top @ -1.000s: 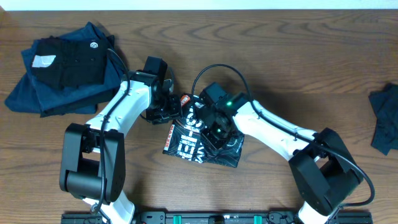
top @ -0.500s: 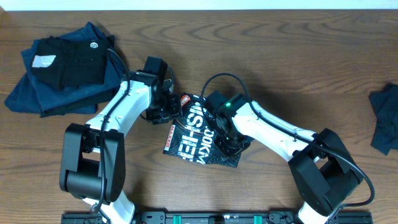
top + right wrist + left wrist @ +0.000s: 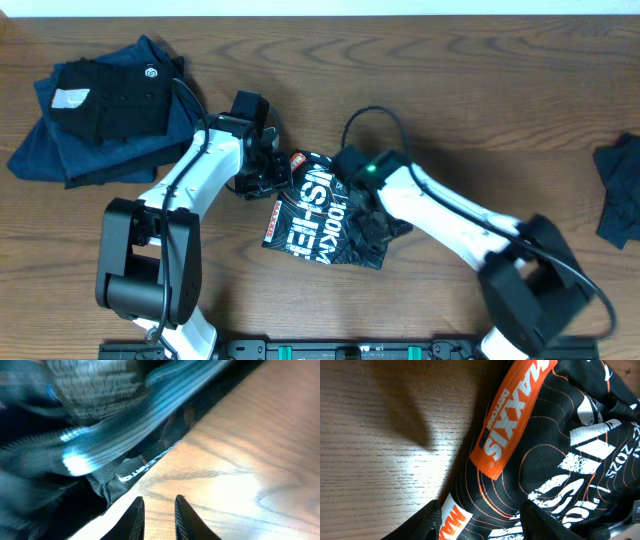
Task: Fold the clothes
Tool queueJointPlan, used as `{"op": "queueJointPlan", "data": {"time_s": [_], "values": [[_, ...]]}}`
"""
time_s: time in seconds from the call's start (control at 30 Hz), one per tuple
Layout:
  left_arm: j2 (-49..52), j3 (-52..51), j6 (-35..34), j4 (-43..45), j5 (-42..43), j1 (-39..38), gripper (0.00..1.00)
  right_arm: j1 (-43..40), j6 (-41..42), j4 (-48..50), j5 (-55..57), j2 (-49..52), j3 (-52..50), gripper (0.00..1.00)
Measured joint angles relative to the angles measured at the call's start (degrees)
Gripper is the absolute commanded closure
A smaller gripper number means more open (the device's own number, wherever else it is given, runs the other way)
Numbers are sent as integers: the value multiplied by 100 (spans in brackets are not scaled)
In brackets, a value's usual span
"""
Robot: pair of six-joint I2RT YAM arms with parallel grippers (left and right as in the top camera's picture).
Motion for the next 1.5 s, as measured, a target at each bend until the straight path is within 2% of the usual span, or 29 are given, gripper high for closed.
{"op": "queueJointPlan", "data": {"time_s": [0.1,0.27,0.5,0.6,0.77,0.97,1.13,1.17,1.3,1.4,1.5], "values": [[0,0,0,7,-2,0,48,0,-120,699,-146,-656,-9,68],[0,-2,0,15,0,0,47,0,-498,1314,-730,-1329,57,71],[0,-2,0,15,2,0,47,0,-914,1335,-1318,-774,61,76],[0,-2,0,17,2,0,47,2,-1012,1231,-1493,-319,57,77],[0,-4,0,20,0,0,47,17,-1110,584,-1484,372,48,89],[0,-4,2,22,0,0,48,-37,-586,-527,-299,568,37,87],[0,-4,4,22,0,0,48,-177,-367,-374,155,380,37,85],[0,-4,22,24,0,0,46,-210,-332,-332,212,304,37,85],[0,-4,299,24,4,2,24,-308,-203,-247,330,2,37,77],[0,0,531,70,26,2,5,-365,-151,-103,332,-160,37,75],[0,13,723,225,42,7,1,-404,-133,-39,291,-216,37,76]]}}
